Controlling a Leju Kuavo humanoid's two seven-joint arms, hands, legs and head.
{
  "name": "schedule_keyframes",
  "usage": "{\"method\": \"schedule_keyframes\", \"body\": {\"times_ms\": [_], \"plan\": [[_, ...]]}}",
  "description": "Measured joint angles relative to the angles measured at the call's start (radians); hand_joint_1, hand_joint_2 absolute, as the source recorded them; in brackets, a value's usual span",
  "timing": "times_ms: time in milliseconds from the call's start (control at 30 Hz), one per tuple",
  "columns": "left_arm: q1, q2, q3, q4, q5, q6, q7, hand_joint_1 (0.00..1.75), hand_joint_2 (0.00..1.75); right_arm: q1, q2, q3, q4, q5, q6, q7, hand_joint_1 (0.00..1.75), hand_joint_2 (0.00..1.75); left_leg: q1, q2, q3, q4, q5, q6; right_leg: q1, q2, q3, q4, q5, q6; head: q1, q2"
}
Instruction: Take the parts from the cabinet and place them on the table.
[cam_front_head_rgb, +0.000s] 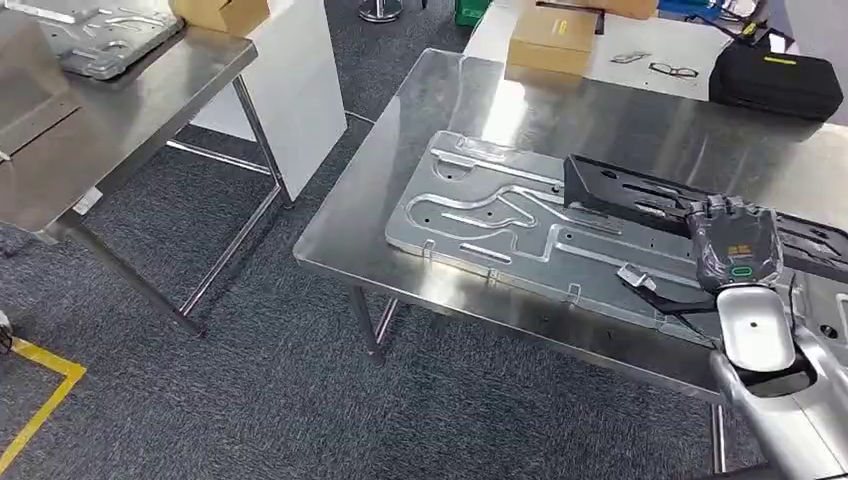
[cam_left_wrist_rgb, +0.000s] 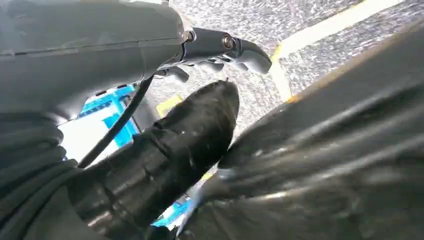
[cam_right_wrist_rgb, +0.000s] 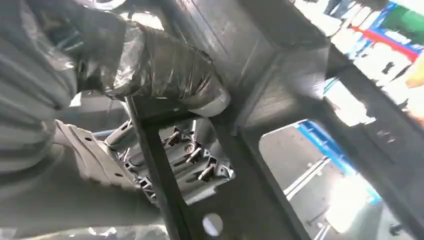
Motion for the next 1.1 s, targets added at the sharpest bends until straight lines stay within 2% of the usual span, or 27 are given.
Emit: {"method": "schedule_keyframes", "body": {"times_ms": [33, 67, 100, 133, 200, 233, 267, 333, 367, 400, 433, 467, 500, 533, 567, 600, 633, 667, 700, 733, 767, 900, 933, 967, 1100], "plan": [[0.005, 0.001, 0.0, 0.0, 0.0, 0.0, 0.0, 0.0, 1.75, 0.003, 0.0, 0.001, 0.004, 0.0, 0.002, 0.0, 1.75, 1.75, -0.002, 0.0, -0.004, 0.005, -0.016, -0.011, 0.001, -0.001, -0.005, -0.013, 0.02, 0.001, 0.0, 0.0], [-0.001, 0.002, -0.002, 0.0, -0.001, 0.0, 0.001, 0.0, 1.75, 0.0, 0.001, 0.003, 0.007, -0.002, 0.006, 0.0, 1.75, 1.75, -0.002, -0.005, -0.006, 0.022, -0.022, -0.017, 0.01, -0.003, -0.013, -0.039, -0.019, -0.012, 0.002, 0.0], [-0.004, 0.002, -0.003, 0.001, -0.001, 0.0, 0.0, 0.0, 1.75, 0.003, 0.001, 0.003, 0.006, -0.005, 0.009, -0.002, 1.75, 1.75, -0.002, -0.003, -0.008, 0.022, -0.034, -0.023, 0.01, -0.001, -0.01, -0.021, 0.002, -0.026, -0.002, 0.0], [-0.003, 0.002, -0.005, 0.001, 0.0, 0.001, 0.0, 0.0, 1.75, 0.008, 0.0, 0.003, 0.007, -0.011, 0.011, -0.002, 1.75, 1.75, -0.002, -0.002, 0.0, 0.023, -0.04, -0.028, 0.012, -0.002, -0.008, -0.018, -0.013, -0.037, 0.0, 0.0], [-0.004, 0.007, -0.005, 0.002, 0.0, 0.001, -0.002, 0.0, 1.75, 0.008, -0.001, 0.003, 0.002, -0.015, 0.011, 0.0, 1.75, 1.75, -0.001, 0.001, 0.005, 0.03, -0.049, -0.037, 0.007, 0.0, 0.009, -0.024, -0.015, -0.047, -0.001, 0.0], [-0.004, 0.006, -0.005, 0.002, 0.0, 0.0, -0.002, 0.0, 1.75, 0.008, -0.003, 0.002, 0.002, -0.019, 0.013, 0.002, 1.75, 1.75, 0.0, 0.004, -0.015, 0.077, -0.051, -0.042, 0.006, 0.0, 0.021, -0.028, -0.02, -0.053, 0.0, 0.0], [-0.003, 0.006, -0.006, 0.002, 0.001, 0.0, -0.002, 0.0, 1.75, 0.008, -0.003, 0.003, 0.002, -0.021, 0.015, 0.002, 1.75, 1.75, 0.003, 0.006, -0.053, 0.144, -0.065, -0.048, 0.007, 0.0, 0.029, -0.032, -0.025, -0.058, -0.001, 0.0], [-0.005, 0.006, -0.006, 0.002, 0.001, 0.0, -0.003, 0.0, 1.75, 0.012, -0.003, 0.002, 0.002, -0.024, 0.019, 0.0, 1.75, 1.75, 0.006, 0.007, -0.16, 0.302, -0.126, -0.057, 0.01, 0.0, 0.047, -0.036, -0.039, -0.06, -0.001, 0.0], [-0.004, 0.006, -0.006, 0.002, 0.001, 0.0, -0.004, 0.0, 1.75, 0.015, -0.003, 0.002, 0.002, -0.027, 0.019, 0.0, 1.75, 1.75, 0.006, 0.007, -0.199, 0.342, -0.14, -0.057, 0.011, 0.001, 0.056, -0.036, -0.046, -0.061, -0.001, 0.0], [-0.003, 0.006, -0.006, 0.002, 0.003, 0.0, -0.006, 0.0, 1.75, 0.018, -0.003, 0.002, 0.002, -0.03, 0.021, 0.0, 1.75, 1.75, 0.006, 0.007, -0.216, 0.336, -0.122, -0.054, 0.013, 0.002, 0.068, -0.036, -0.053, -0.061, -0.001, 0.0], [-0.003, 0.006, -0.006, 0.002, 0.007, 0.0, -0.015, 0.0, 1.75, 0.02, -0.003, 0.003, 0.002, -0.034, 0.024, 0.001, 1.75, 1.75, 0.006, 0.007, -0.212, 0.286, -0.073, -0.048, 0.015, 0.003, 0.083, -0.036, -0.063, -0.061, -0.001, 0.0], [-0.002, 0.007, -0.006, 0.002, 0.01, -0.001, -0.019, 0.0, 1.75, 0.021, -0.003, 0.002, 0.002, -0.038, 0.027, 0.002, 1.75, 1.75, 0.004, 0.007, -0.196, 0.213, -0.01, -0.039, 0.018, 0.005, 0.096, -0.037, -0.072, -0.061, -0.001, 0.0], [-0.001, 0.007, -0.006, 0.002, 0.011, -0.003, -0.022, 0.0, 1.75, 0.021, -0.003, 0.002, 0.002, -0.043, 0.031, 0.001, 0.0, 0.0, -0.001, 0.007, -0.175, 0.128, 0.059, -0.026, 0.021, 0.006, 0.108, -0.038, -0.08, -0.06, -0.001, 0.0], [0.002, 0.008, -0.006, 0.003, 0.016, -0.004, -0.026, 0.0, 1.75, 0.026, -0.003, 0.003, 0.003, -0.047, 0.034, 0.002, 0.0, 0.0, -0.007, 0.006, -0.166, 0.065, 0.106, -0.01, 0.018, 0.006, 0.111, -0.044, -0.087, -0.061, 0.0, 0.0], [0.002, 0.017, -0.006, 0.005, 0.02, -0.005, -0.029, 0.0, 1.75, 0.027, -0.002, 0.003, 0.007, -0.05, 0.038, 0.002, 0.0, 0.0, -0.01, 0.005, -0.172, 0.072, 0.081, -0.002, 0.023, 0.008, 0.117, -0.044, -0.089, -0.057, 0.002, 0.0], [0.002, 0.011, -0.006, 0.005, 0.02, -0.009, -0.032, 0.0, 1.75, 0.03, -0.002, 0.003, 0.009, -0.054, 0.043, 0.002, 0.0, 0.0, -0.013, 0.006, -0.157, 0.04, 0.087, 0.004, 0.02, 0.01, 0.111, -0.045, -0.091, -0.052, 0.001, 0.0], [0.002, 0.011, -0.005, 0.005, 0.019, -0.011, -0.032, 0.0, 1.75, 0.038, 0.0, 0.003, 0.012, -0.055, 0.043, 0.001, 0.0, 0.0, -0.014, 0.005, -0.158, 0.049, 0.09, 0.001, 0.019, 0.01, 0.116, -0.05, -0.094, -0.046, 0.001, 0.0], [0.002, 0.011, -0.005, 0.005, 0.017, -0.018, -0.029, 0.0, 1.75, 0.04, 0.001, 0.003, 0.014, -0.06, 0.046, -0.002, 0.0, 0.0, -0.014, 0.004, -0.155, 0.044, 0.089, 0.003, 0.019, 0.01, 0.122, -0.06, -0.093, -0.042, 0.002, 0.0], [0.001, 0.011, -0.006, 0.005, 0.018, -0.019, -0.025, 0.0, 0.0, 0.04, 0.001, 0.003, 0.014, -0.063, 0.047, -0.002, 0.0, 0.0, -0.006, 0.006, -0.137, 0.012, 0.098, 0.001, 0.028, 0.01, 0.131, -0.067, -0.099, -0.037, 0.001, 0.0], [0.002, 0.011, -0.006, 0.005, 0.02, -0.016, -0.024, 0.0, 0.0, 0.041, 0.003, 0.003, 0.017, -0.064, 0.047, -0.001, 0.0, 0.0, -0.005, 0.004, -0.129, 0.005, 0.106, -0.031, 0.025, 0.009, 0.135, -0.074, -0.071, -0.055, 0.002, 0.0], [0.003, 0.007, -0.005, 0.005, 0.023, -0.012, -0.024, 0.0, 0.0, 0.032, 0.004, 0.003, 0.019, -0.066, 0.05, 0.001, 0.0, 0.0, -0.003, 0.002, -0.121, -0.007, 0.107, -0.034, 0.025, 0.009, 0.14, -0.073, -0.066, -0.057, 0.002, 0.0], [-0.004, 0.003, -0.005, 0.005, 0.032, -0.011, -0.019, 0.0, 0.0, 0.032, 0.006, 0.003, 0.024, -0.073, 0.06, -0.001, 0.0, 0.0, -0.007, -0.005, -0.117, -0.003, 0.097, -0.026, 0.023, 0.002, 0.154, -0.09, -0.076, -0.056, 0.002, 0.0], [-0.003, 0.003, -0.005, 0.005, 0.032, -0.01, -0.019, 0.0, 0.0, 0.031, 0.008, 0.003, 0.024, -0.074, 0.059, 0.0, 0.0, 0.0, -0.009, -0.005, -0.12, 0.0, 0.095, -0.023, 0.022, 0.001, 0.16, -0.102, -0.085, -0.054, 0.002, 0.0], [-0.003, 0.003, -0.005, 0.005, 0.035, -0.003, -0.016, 0.0, 0.0, 0.033, 0.01, 0.003, 0.024, -0.076, 0.058, 0.001, 0.0, 0.0, -0.01, -0.004, -0.123, 0.002, 0.095, -0.023, 0.02, 0.001, 0.16, -0.105, -0.087, -0.045, 0.002, 0.0], [-0.002, 0.003, -0.004, 0.005, 0.035, 0.008, -0.013, 0.0, 0.0, 0.038, 0.015, 0.003, 0.025, -0.081, 0.056, 0.001, 0.0, 0.0, -0.01, -0.004, -0.122, 0.004, 0.094, -0.02, 0.021, 0.001, 0.161, -0.105, -0.087, -0.042, 0.002, 0.0]]}}
